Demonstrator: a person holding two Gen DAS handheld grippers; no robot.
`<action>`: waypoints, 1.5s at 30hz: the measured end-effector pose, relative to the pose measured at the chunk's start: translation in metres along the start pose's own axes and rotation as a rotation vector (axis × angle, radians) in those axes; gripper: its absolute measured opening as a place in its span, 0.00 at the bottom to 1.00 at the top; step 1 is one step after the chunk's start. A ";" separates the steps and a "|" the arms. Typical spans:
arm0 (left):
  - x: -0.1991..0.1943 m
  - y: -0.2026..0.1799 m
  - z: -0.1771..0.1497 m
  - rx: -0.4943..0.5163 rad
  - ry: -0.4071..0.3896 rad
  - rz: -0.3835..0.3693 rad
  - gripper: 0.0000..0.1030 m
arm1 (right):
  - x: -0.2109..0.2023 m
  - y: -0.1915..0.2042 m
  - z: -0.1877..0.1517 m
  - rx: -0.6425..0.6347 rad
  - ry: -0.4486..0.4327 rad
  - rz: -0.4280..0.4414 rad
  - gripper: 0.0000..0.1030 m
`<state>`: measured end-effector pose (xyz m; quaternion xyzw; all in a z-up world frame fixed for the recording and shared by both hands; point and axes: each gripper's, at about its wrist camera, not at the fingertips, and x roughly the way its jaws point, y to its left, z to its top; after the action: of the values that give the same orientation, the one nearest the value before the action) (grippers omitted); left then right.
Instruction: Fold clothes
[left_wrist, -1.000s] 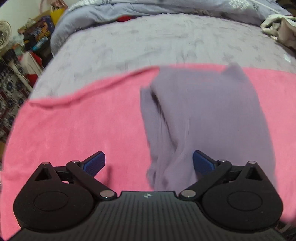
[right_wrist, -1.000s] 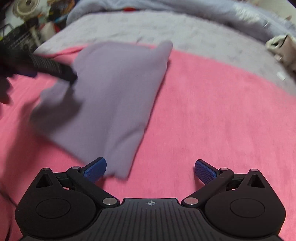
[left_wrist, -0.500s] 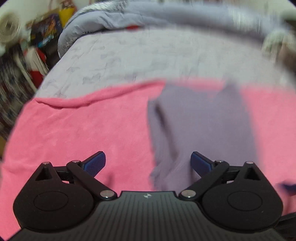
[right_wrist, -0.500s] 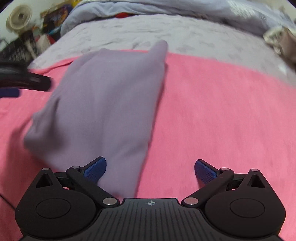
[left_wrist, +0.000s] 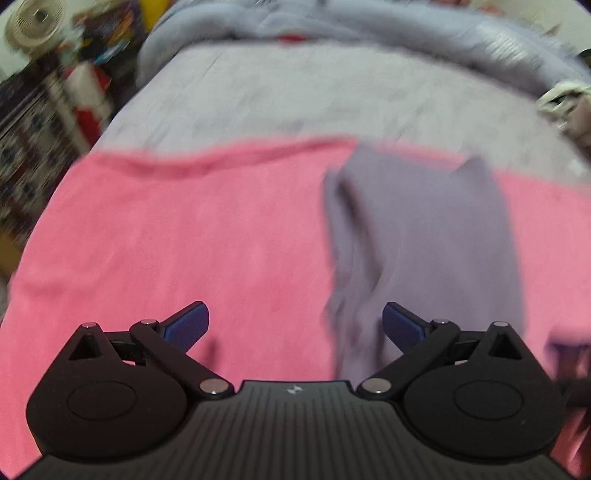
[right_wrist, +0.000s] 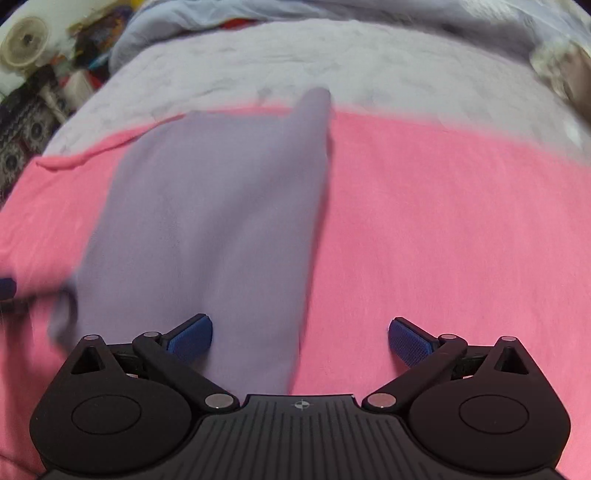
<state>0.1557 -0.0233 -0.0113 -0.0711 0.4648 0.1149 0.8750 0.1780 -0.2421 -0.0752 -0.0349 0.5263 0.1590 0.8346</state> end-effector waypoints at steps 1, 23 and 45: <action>0.005 -0.004 -0.001 0.034 0.015 0.012 1.00 | -0.007 0.000 -0.007 -0.023 0.005 0.003 1.00; 0.013 0.013 -0.071 -0.139 -0.021 0.032 1.00 | 0.075 0.091 0.182 -0.295 -0.240 -0.043 0.98; -0.028 0.053 -0.071 -0.152 0.017 0.140 0.96 | -0.009 0.092 0.006 -0.502 -0.230 -0.091 1.00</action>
<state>0.0700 0.0076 -0.0282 -0.1056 0.4661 0.2102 0.8529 0.1515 -0.1555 -0.0550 -0.2456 0.3701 0.2497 0.8604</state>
